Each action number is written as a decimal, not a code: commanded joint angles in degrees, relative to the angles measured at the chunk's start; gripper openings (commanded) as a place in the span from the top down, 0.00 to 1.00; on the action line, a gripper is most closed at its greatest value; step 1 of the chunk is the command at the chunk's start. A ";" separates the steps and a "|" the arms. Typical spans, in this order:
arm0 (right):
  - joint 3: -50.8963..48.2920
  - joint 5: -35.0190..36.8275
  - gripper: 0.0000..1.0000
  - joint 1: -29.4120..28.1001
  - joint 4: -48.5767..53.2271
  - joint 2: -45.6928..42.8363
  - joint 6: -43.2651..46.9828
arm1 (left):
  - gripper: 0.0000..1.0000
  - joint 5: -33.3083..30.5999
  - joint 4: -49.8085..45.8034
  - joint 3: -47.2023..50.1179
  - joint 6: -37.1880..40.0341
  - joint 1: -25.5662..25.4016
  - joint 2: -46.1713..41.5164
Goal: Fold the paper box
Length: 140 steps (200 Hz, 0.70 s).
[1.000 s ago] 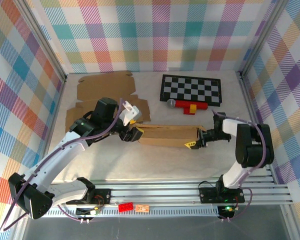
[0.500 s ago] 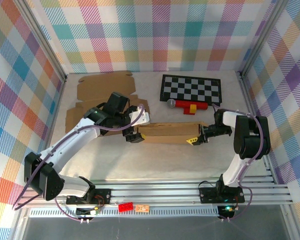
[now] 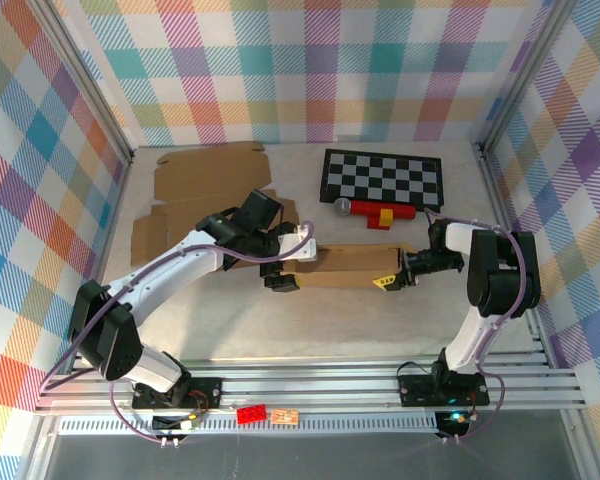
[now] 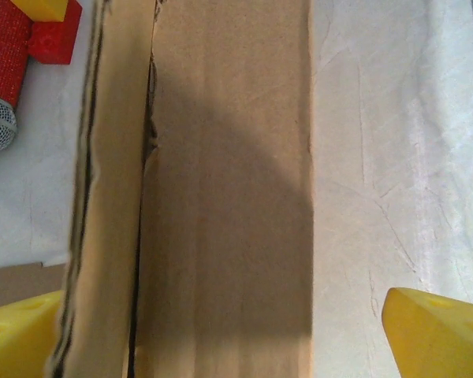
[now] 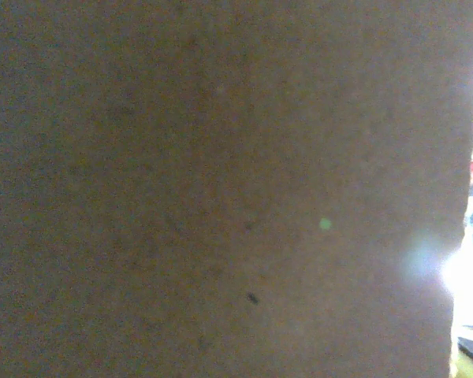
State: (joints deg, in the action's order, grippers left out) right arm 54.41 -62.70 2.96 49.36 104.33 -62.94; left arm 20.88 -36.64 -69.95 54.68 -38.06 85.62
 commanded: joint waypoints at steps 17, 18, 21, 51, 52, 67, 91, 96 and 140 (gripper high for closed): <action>0.46 9.27 0.41 0.91 1.30 0.85 -0.20 | 0.09 -1.51 4.28 -0.51 -0.80 -0.70 1.42; 0.53 9.40 0.40 0.95 1.41 0.86 -0.14 | 0.09 -1.48 4.29 -0.52 -0.80 -0.70 1.45; 0.66 9.80 0.39 1.10 1.65 0.67 -0.02 | 0.10 -1.40 4.31 -0.60 -0.92 -0.68 1.59; 2.34 11.29 0.29 2.81 2.97 -2.20 0.37 | 0.17 -0.37 2.72 -2.52 -2.32 -0.69 3.68; 2.44 11.37 0.29 2.87 3.08 -2.29 0.50 | 0.17 -0.30 2.67 -2.58 -2.35 -0.69 3.76; 3.67 11.73 0.27 3.49 4.35 -3.38 0.96 | 0.20 0.46 2.19 -3.25 -3.47 -0.78 4.36; 5.76 14.07 0.27 4.35 6.88 -6.09 1.93 | 0.22 0.43 2.53 -3.26 -4.55 -0.96 4.46; 6.31 14.86 0.27 4.62 7.76 -6.87 2.30 | 0.23 0.39 2.49 -3.34 -4.71 -0.96 4.46; 15.91 35.58 0.26 6.17 16.08 -19.66 7.94 | 0.27 0.54 2.10 -3.61 -6.05 -0.92 4.03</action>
State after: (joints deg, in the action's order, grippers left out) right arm 63.44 -42.24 8.08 57.28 92.36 -60.07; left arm 20.01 -33.93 -72.27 49.71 -38.39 89.91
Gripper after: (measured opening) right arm 0.734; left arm 0.735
